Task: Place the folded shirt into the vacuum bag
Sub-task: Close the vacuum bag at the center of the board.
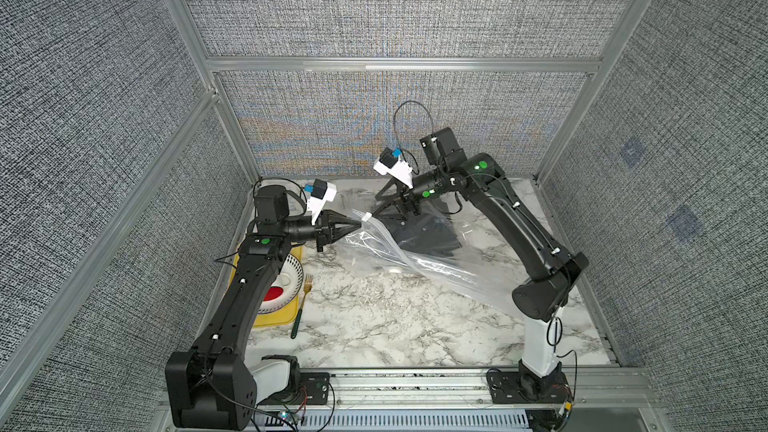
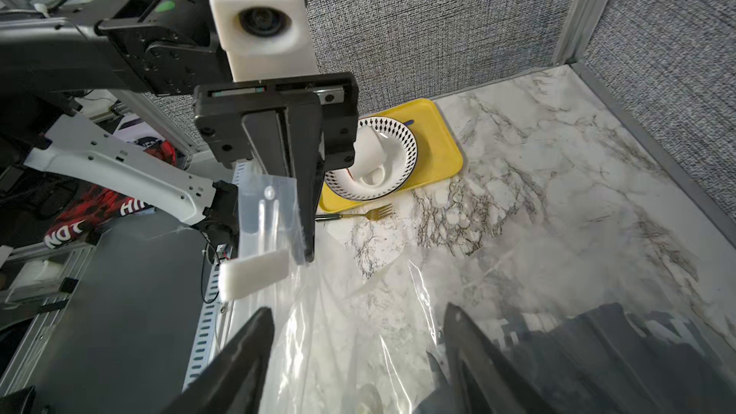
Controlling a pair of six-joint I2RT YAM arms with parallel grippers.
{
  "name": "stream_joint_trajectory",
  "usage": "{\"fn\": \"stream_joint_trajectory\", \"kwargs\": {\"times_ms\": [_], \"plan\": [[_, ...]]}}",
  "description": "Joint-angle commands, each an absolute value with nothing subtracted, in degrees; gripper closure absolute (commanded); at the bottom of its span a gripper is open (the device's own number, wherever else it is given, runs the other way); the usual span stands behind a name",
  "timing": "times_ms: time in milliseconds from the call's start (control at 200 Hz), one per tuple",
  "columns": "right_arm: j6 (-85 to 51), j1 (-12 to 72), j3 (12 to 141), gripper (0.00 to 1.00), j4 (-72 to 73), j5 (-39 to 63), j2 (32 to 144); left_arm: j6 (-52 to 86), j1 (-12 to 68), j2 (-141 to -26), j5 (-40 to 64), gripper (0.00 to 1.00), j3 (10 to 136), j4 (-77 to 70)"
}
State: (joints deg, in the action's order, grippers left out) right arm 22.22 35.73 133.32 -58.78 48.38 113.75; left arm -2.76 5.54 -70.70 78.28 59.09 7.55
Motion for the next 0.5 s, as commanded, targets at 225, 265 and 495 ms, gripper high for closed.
{"fn": "stream_joint_trajectory", "kwargs": {"times_ms": [225,265,495], "plan": [[24.3,36.2,123.0,0.25,-54.2,48.7,105.9,-3.3,5.6,-73.1,73.3,1.00,61.0,9.8],[23.8,36.2,120.5,0.25,-51.8,49.1,104.4,-2.5,5.6,-73.3,73.1,1.00,60.8,8.9],[21.0,39.1,119.0,0.43,-46.2,42.2,104.6,-1.0,5.5,-73.2,72.2,1.00,60.4,7.3]]}}
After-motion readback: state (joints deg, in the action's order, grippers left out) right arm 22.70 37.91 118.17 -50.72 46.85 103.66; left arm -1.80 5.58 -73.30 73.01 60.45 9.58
